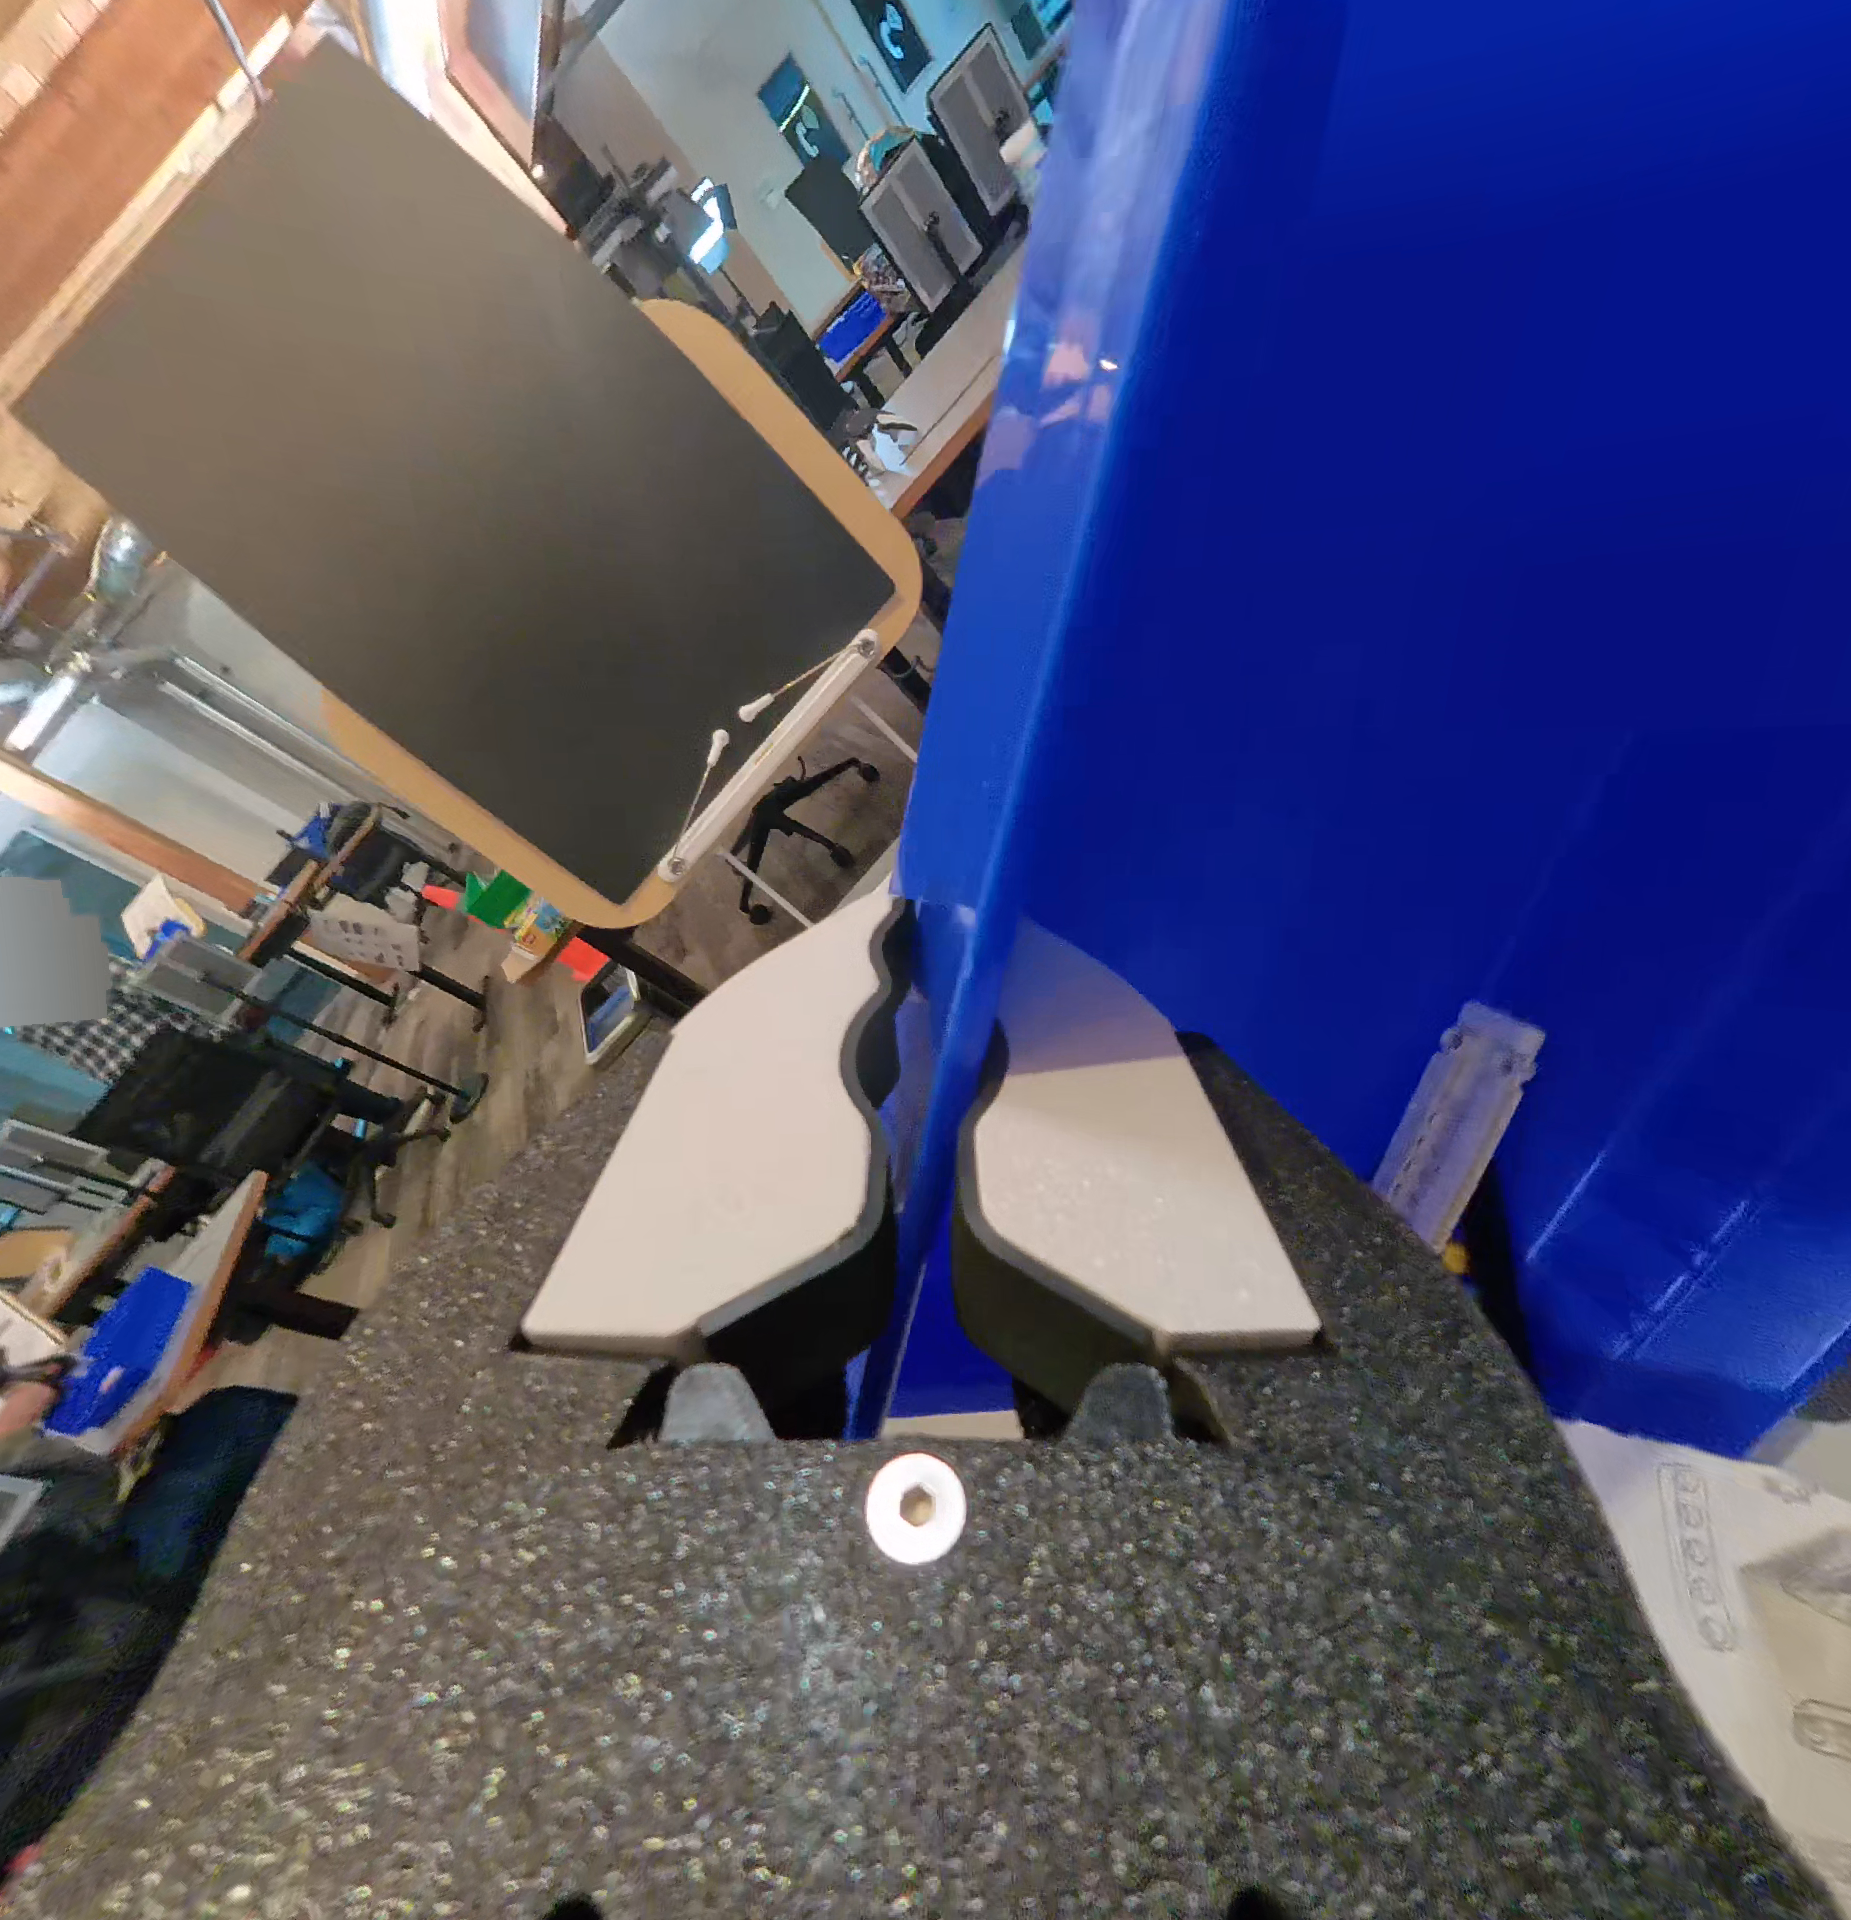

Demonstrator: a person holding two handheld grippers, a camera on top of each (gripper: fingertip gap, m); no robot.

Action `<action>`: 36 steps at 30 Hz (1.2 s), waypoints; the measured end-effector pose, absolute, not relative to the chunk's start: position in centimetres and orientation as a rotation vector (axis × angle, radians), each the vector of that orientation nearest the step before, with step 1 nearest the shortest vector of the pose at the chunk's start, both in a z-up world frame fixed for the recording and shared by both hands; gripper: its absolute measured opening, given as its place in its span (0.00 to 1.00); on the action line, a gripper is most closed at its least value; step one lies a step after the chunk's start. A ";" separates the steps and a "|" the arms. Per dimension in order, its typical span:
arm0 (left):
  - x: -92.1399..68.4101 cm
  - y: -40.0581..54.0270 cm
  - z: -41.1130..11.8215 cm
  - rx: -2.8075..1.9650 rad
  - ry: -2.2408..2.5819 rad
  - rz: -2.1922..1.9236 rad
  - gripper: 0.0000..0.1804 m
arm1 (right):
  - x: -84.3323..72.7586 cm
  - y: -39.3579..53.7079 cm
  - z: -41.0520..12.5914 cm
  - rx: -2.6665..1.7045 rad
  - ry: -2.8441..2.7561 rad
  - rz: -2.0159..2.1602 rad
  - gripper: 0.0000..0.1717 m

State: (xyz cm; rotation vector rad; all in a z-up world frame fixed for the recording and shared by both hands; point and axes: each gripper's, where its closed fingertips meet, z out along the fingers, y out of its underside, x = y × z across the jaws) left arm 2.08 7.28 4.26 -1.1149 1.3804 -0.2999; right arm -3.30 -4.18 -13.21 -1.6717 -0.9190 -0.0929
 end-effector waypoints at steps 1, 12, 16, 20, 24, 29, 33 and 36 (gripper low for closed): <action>2.1 7.4 4.4 -1.119 1.372 -0.302 0.04 | -3.2 -4.2 -13.1 -1.669 -0.918 -0.100 0.00; 1.1 8.3 4.2 -1.178 1.309 -0.367 0.04 | -2.6 -4.2 -13.4 -1.682 -0.906 -0.115 0.00; 0.9 8.7 4.2 -1.202 1.297 -0.389 0.04 | -2.6 -4.1 -13.5 -1.681 -0.906 -0.118 0.00; 0.7 8.9 4.4 -1.234 1.311 -0.428 0.04 | -2.7 -4.1 -13.6 -1.679 -0.912 -0.121 0.00; 0.8 9.1 4.4 -1.232 1.342 -0.408 0.04 | -2.7 -4.1 -13.6 -1.676 -0.917 -0.127 0.00; 0.9 8.9 4.5 -1.222 1.389 -0.401 0.04 | -2.9 -4.3 -13.5 -1.656 -0.938 -0.151 0.00; 0.6 9.7 5.1 -1.239 1.358 -0.405 0.04 | -3.0 -4.3 -13.4 -1.645 -0.940 -0.165 0.00; 0.6 9.5 4.0 -1.263 1.359 -0.407 0.04 | -3.0 -4.3 -13.2 -1.639 -0.941 -0.167 0.00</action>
